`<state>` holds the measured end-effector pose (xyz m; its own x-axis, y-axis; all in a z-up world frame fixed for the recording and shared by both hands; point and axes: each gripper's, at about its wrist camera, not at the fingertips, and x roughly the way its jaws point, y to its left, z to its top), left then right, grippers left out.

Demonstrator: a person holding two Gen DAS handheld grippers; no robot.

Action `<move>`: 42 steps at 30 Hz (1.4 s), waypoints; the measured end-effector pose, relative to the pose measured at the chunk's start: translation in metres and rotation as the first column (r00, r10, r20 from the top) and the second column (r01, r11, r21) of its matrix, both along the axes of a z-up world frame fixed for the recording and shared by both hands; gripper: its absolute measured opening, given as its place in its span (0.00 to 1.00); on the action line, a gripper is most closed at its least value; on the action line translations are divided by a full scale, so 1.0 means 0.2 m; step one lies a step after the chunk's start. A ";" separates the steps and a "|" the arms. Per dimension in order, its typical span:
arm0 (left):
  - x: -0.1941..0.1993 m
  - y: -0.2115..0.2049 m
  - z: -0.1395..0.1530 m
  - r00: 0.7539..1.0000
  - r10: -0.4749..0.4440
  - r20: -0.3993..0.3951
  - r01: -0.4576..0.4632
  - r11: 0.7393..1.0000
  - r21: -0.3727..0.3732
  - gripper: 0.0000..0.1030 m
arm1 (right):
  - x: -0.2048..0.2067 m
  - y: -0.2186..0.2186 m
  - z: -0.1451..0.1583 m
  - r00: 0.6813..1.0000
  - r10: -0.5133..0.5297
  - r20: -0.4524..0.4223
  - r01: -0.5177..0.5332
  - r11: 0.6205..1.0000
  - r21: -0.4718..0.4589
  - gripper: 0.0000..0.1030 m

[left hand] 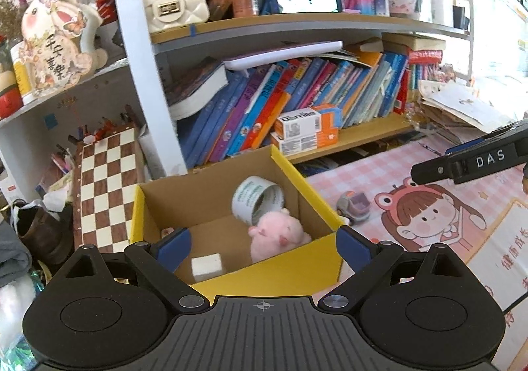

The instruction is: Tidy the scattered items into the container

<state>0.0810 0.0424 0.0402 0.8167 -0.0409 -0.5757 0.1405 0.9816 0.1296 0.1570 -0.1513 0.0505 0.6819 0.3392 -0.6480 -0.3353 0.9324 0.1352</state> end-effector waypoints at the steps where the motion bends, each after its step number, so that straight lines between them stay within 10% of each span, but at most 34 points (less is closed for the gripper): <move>1: 0.00 -0.01 0.00 1.000 -0.004 0.000 0.004 1.000 0.003 0.93 | 0.00 -0.02 0.00 1.000 -0.010 0.001 0.010 1.000 0.003 0.69; 22: -0.01 -0.32 0.02 0.996 -0.094 0.009 0.094 0.995 0.027 0.93 | -0.09 -0.59 0.02 0.975 -0.220 0.024 0.220 0.975 0.008 0.69; 42: 0.08 -0.57 -0.08 0.985 -0.163 -0.057 0.165 0.986 0.037 0.93 | -0.01 -0.69 -0.22 0.977 -0.195 -0.088 0.197 0.980 0.016 0.71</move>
<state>0.0965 -0.0719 0.0236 0.7691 -0.1471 -0.6220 0.3066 0.9388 0.1572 0.1546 -0.2897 0.0072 0.6790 0.2210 -0.7001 -0.1323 0.9748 0.1794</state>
